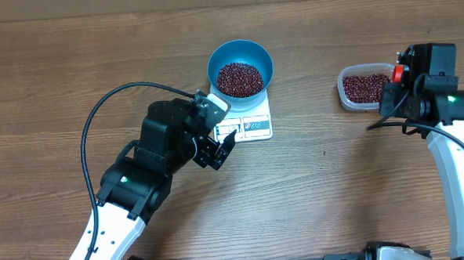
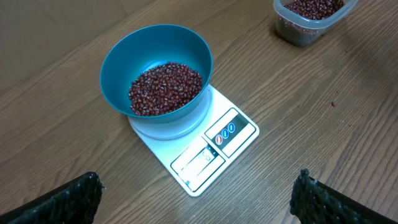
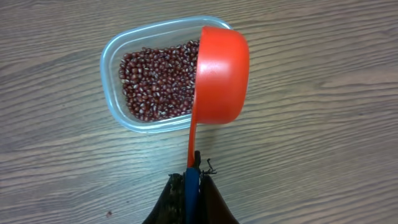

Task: Scoop item into bowl and weigh 150g on scale
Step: 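Carry the empty scoop back over the bean tub, right gripper, then dip the scoop into the beans and fill it, right gripper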

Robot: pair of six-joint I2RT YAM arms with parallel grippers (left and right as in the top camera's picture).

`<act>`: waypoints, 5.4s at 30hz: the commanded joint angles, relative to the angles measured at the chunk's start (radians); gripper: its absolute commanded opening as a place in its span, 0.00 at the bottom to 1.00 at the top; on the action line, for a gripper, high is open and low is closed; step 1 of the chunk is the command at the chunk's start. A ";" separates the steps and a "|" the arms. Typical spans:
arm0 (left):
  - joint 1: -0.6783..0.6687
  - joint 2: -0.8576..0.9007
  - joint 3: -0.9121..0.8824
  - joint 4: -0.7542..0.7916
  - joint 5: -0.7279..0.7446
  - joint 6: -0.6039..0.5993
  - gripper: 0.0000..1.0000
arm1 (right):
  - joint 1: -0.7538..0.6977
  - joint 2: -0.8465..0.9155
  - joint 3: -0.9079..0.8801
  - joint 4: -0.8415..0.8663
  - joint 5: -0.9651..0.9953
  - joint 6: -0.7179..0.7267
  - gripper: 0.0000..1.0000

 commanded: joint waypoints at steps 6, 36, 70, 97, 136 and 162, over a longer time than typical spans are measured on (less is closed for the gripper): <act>0.005 -0.010 -0.002 0.000 -0.007 -0.015 1.00 | -0.002 0.101 0.017 0.041 -0.035 0.025 0.04; 0.005 -0.010 -0.002 0.000 -0.007 -0.015 1.00 | -0.002 0.148 0.017 0.164 -0.035 0.024 0.09; 0.005 -0.010 -0.002 0.000 -0.007 -0.015 1.00 | -0.002 0.294 0.017 0.203 -0.034 -0.097 0.04; 0.005 -0.010 -0.002 0.000 -0.007 -0.015 1.00 | -0.003 0.372 0.017 0.213 -0.292 -0.164 0.04; 0.005 -0.010 -0.002 0.000 -0.007 -0.015 1.00 | -0.306 0.476 0.016 0.196 -0.821 0.006 0.04; 0.005 -0.010 -0.002 0.000 -0.007 -0.015 1.00 | -0.483 0.488 0.016 0.180 -1.199 0.018 0.04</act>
